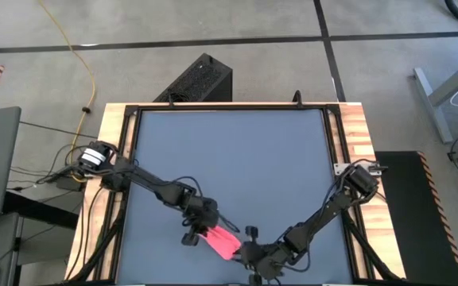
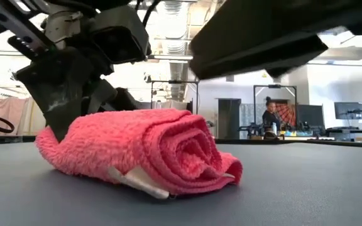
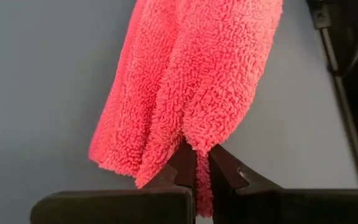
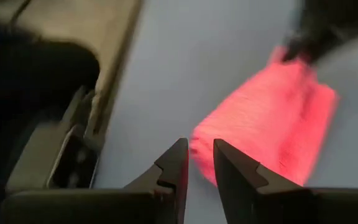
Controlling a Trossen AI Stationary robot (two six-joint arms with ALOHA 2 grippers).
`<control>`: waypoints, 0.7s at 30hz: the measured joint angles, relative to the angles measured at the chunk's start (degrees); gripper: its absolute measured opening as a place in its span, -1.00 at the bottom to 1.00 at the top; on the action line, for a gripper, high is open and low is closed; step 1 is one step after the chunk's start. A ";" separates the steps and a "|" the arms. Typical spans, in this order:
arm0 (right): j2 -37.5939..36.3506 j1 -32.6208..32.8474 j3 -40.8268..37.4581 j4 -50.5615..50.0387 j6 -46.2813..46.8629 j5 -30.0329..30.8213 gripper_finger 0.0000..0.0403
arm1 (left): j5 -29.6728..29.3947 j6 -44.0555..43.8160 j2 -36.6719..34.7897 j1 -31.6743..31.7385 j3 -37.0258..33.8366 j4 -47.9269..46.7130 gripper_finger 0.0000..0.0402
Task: Roll towel
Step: Roll the pink towel
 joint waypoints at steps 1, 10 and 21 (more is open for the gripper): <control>0.67 0.29 0.00 1.26 -4.67 -0.01 -0.49 | 1.63 -0.50 0.39 0.51 0.00 0.19 -1.00; 6.37 2.01 2.87 2.52 -33.91 7.70 -0.49 | 11.97 -3.75 4.65 3.70 0.07 1.59 -1.00; 9.18 1.72 8.48 -6.68 -41.58 12.46 -0.48 | 14.97 -3.44 6.17 4.32 0.07 3.48 -1.00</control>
